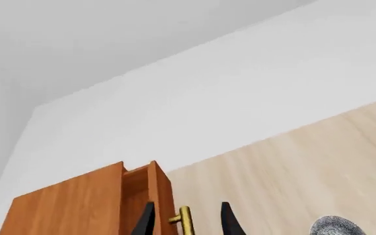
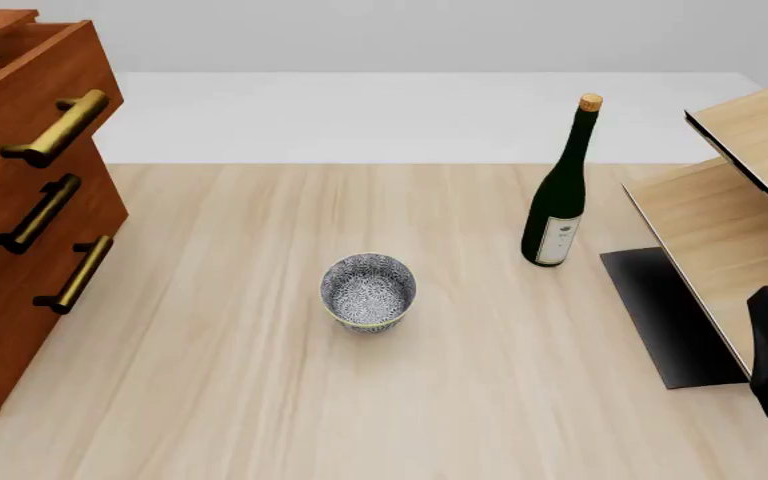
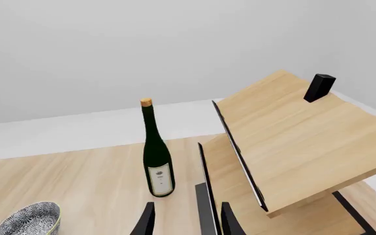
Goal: Close the bottom drawer of the cabinet and open the top drawer.
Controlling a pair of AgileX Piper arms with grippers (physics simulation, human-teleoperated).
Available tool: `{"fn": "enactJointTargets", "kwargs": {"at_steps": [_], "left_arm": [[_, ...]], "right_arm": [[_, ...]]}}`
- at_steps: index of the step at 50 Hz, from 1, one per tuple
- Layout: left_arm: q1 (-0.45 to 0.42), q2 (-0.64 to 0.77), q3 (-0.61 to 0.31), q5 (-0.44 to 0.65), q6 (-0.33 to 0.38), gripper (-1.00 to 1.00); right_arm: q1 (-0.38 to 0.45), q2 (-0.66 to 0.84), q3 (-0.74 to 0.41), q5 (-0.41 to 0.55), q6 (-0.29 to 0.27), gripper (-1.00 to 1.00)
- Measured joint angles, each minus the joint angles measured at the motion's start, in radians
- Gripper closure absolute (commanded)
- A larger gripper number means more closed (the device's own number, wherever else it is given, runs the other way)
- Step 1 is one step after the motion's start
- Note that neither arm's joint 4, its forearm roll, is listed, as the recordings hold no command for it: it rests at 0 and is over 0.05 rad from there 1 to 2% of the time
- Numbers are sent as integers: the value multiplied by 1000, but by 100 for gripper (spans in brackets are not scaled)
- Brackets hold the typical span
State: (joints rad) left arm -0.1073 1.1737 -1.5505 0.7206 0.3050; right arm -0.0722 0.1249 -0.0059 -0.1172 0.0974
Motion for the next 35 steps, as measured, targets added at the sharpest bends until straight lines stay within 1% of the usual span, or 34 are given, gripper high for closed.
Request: {"fn": "enactJointTargets", "kwargs": {"at_steps": [6,15,24,35], "left_arm": [[17,31,-47,71,-115,-100],[61,45,-82,131,-216,-100],[112,34,-64,153,-279,-100],[166,2,-2,156,-318,-100]], "right_arm": [[0,-2,0,2,-2,-100],[2,-7,0,7,-7,-100],[5,-12,0,11,-14,-100],[8,-20,1,18,-23,-100]]}}
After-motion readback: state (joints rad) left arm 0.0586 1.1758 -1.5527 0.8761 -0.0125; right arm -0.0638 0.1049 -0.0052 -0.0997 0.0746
